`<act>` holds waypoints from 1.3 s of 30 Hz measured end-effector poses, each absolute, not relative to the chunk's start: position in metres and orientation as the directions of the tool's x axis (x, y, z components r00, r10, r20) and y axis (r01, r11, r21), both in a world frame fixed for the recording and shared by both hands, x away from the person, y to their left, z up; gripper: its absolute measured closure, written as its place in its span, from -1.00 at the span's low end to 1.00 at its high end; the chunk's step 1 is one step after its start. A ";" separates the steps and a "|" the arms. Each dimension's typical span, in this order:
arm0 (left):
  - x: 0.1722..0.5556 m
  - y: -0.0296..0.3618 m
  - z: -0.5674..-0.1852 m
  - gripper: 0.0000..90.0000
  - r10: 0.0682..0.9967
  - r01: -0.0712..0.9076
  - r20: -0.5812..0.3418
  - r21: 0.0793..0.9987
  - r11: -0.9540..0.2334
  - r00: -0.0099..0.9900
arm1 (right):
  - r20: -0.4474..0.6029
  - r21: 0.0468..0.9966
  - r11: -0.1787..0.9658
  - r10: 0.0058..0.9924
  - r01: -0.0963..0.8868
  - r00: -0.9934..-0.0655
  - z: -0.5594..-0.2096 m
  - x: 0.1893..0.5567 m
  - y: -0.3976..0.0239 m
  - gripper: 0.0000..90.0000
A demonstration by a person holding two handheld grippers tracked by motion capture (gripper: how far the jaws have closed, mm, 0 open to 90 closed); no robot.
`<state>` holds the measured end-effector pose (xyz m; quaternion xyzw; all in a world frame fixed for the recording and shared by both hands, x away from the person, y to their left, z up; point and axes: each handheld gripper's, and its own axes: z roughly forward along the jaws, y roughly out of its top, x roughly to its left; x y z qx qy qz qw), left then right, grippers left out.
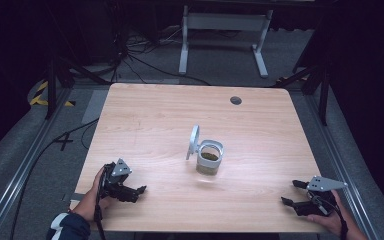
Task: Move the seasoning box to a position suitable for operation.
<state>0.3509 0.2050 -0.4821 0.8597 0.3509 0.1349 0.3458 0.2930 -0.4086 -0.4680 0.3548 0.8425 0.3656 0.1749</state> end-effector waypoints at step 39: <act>0.362 0.213 -0.445 0.06 0.680 0.406 0.089 0.744 -0.532 0.728 | -0.034 0.739 0.478 0.730 0.475 -0.682 -0.468 0.292 -0.409 -0.57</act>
